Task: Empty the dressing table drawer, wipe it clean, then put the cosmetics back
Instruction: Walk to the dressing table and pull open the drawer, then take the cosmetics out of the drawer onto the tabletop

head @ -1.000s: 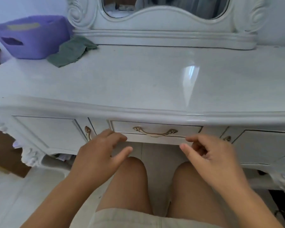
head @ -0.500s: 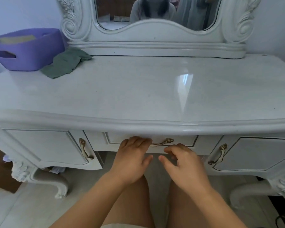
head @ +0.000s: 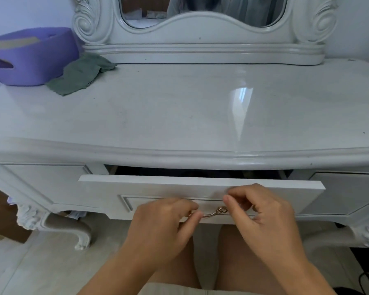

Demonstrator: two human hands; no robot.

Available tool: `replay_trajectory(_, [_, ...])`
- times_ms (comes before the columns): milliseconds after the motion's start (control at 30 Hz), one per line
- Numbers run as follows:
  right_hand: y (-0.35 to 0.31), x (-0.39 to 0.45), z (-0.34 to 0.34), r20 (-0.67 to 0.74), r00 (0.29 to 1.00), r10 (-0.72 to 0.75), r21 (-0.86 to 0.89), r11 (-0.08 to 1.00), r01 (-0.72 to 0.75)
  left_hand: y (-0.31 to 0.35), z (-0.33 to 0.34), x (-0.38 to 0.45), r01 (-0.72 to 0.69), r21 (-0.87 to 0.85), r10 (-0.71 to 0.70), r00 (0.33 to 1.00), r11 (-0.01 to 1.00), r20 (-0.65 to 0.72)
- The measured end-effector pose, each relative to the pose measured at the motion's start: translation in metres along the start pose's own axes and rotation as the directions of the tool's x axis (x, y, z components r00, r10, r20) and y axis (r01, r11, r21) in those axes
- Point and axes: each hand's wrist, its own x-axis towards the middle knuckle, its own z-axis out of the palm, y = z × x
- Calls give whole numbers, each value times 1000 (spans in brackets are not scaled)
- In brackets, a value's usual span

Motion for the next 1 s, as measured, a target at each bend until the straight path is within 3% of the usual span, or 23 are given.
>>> replay_trajectory(67, [-4, -2, -6, -39, 999, -28, -4, 1000, 28, -5, -7, -6, -57, -32, 50, 977, 998, -209])
replay_trajectory(133, [-6, -1, -10, -90, 994, -56, -35, 998, 53, -12, -14, -4, -33, 46, 44, 962, 998, -270])
replay_trajectory(300, [-6, 7, -13, -65, 996, -54, -159, 986, 43, -17, -21, 0, 122, 62, -110, 978, 991, -176])
replay_trajectory(700, [-29, -7, -38, 163, 983, 87, -183, 981, -57, -2, -44, -8, 126, 154, -112, 989, 980, -97])
replay_trajectory(1000, [-50, -37, -55, 311, 935, 171, -344, 937, -57, 9, -46, -44, 193, 193, -192, 981, 962, -22])
